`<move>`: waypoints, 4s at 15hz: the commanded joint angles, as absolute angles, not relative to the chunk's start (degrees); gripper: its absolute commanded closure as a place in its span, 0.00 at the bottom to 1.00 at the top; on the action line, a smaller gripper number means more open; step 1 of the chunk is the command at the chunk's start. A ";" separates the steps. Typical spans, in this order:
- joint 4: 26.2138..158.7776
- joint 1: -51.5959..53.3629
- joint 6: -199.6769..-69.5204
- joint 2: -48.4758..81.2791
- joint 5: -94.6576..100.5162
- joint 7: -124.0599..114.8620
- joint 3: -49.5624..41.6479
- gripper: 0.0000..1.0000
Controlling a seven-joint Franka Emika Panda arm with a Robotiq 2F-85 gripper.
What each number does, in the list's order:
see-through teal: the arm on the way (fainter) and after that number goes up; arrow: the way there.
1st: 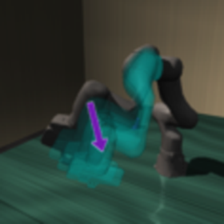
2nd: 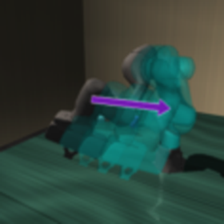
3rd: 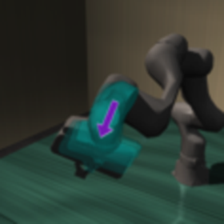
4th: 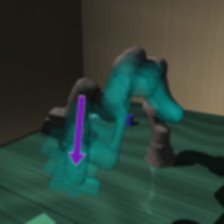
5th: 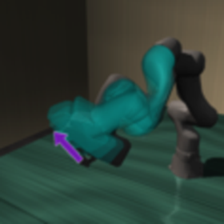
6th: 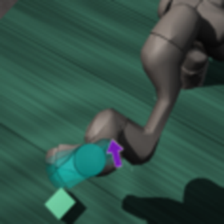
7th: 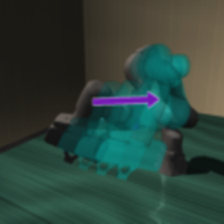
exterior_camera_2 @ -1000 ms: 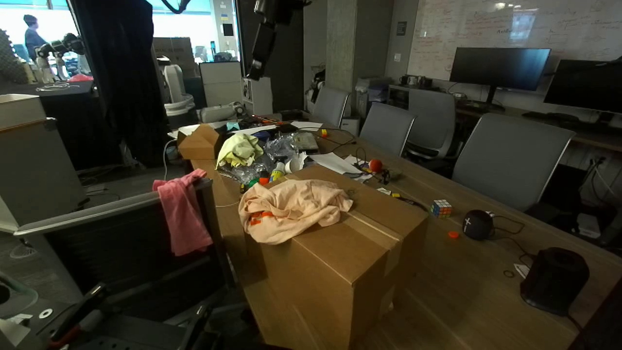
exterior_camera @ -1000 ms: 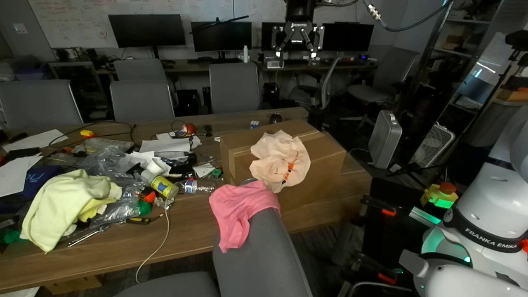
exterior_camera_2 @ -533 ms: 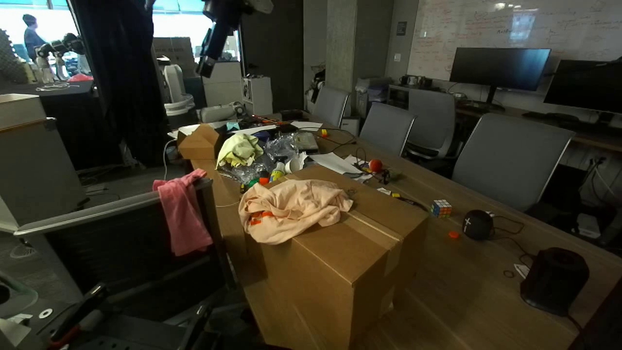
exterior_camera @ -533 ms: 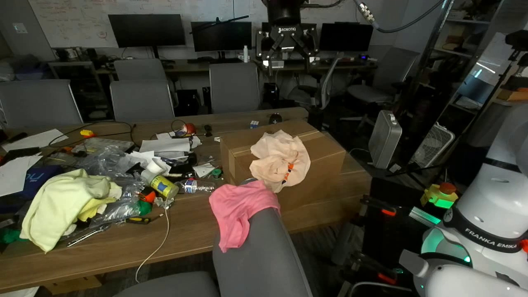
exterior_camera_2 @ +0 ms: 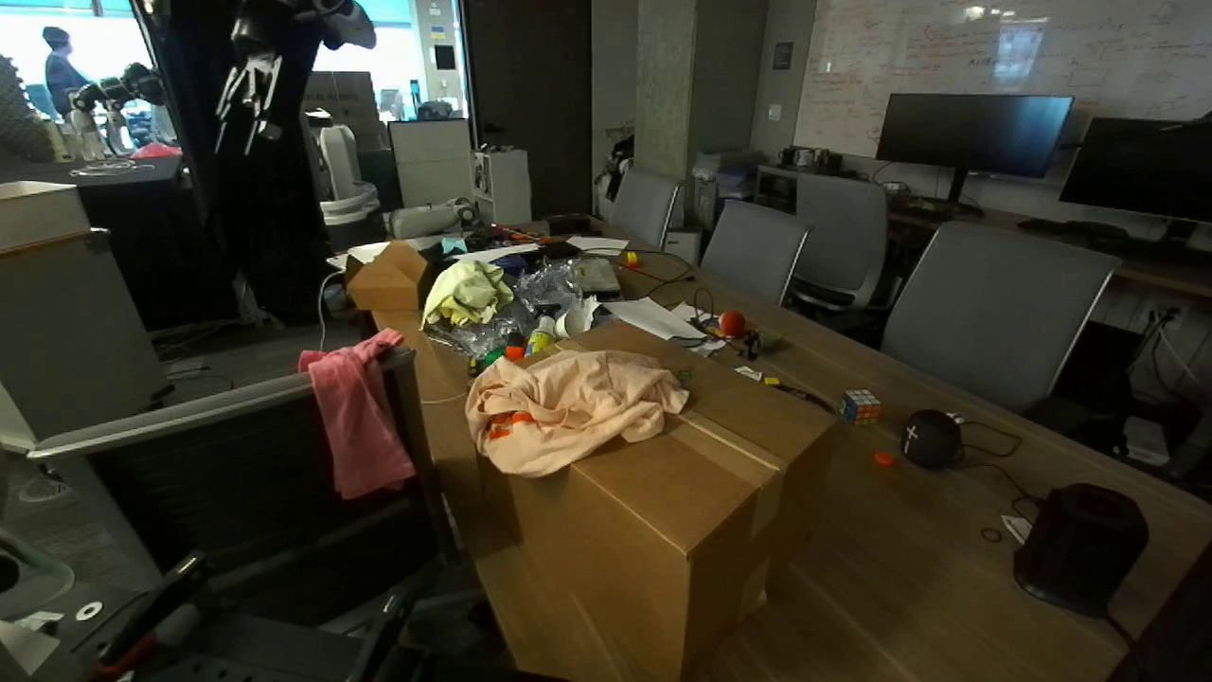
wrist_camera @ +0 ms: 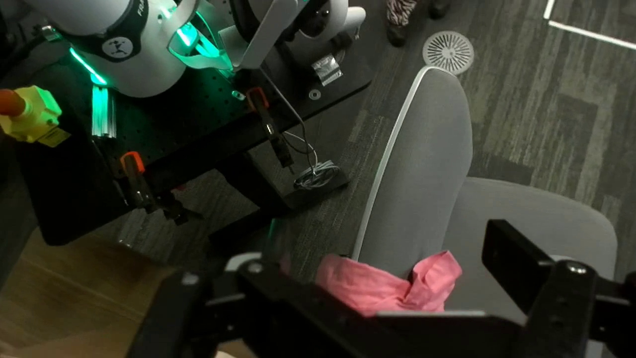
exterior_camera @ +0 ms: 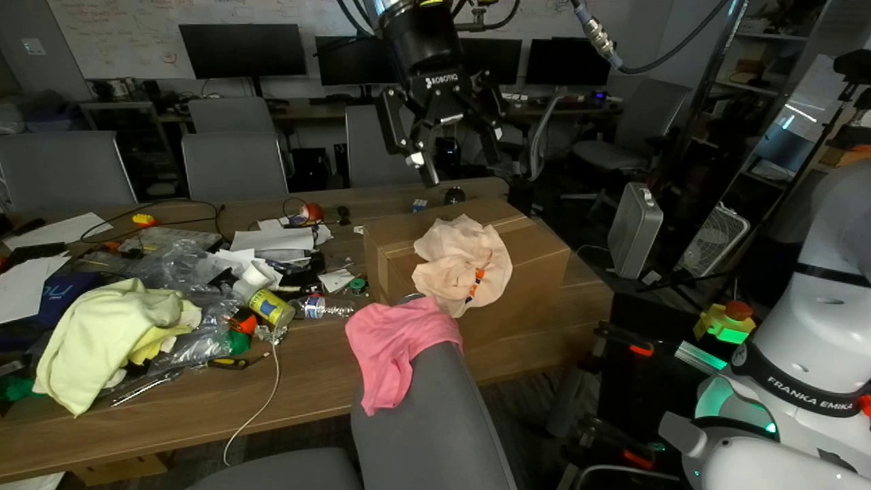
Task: Put the clothes on the box
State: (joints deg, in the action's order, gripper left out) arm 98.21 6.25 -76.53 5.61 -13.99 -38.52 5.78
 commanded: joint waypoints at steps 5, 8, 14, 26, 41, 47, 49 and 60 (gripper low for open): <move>99.22 12.84 -80.46 10.71 -1.73 -26.73 9.84 0.00; 100.57 14.73 -87.31 12.57 4.64 -22.88 10.42 0.00; 101.88 14.83 -100.11 16.30 8.26 -21.18 9.49 0.00; 100.68 11.37 -105.49 26.15 4.11 -19.82 5.55 0.00; 100.79 11.31 -106.68 32.51 -1.92 -20.94 4.32 0.00; 100.12 11.35 -105.99 32.85 -1.83 -21.52 3.77 0.44; 100.03 11.40 -105.75 32.76 -1.76 -21.84 3.51 0.58; 100.93 12.14 -105.81 28.59 -1.99 -22.52 3.99 0.96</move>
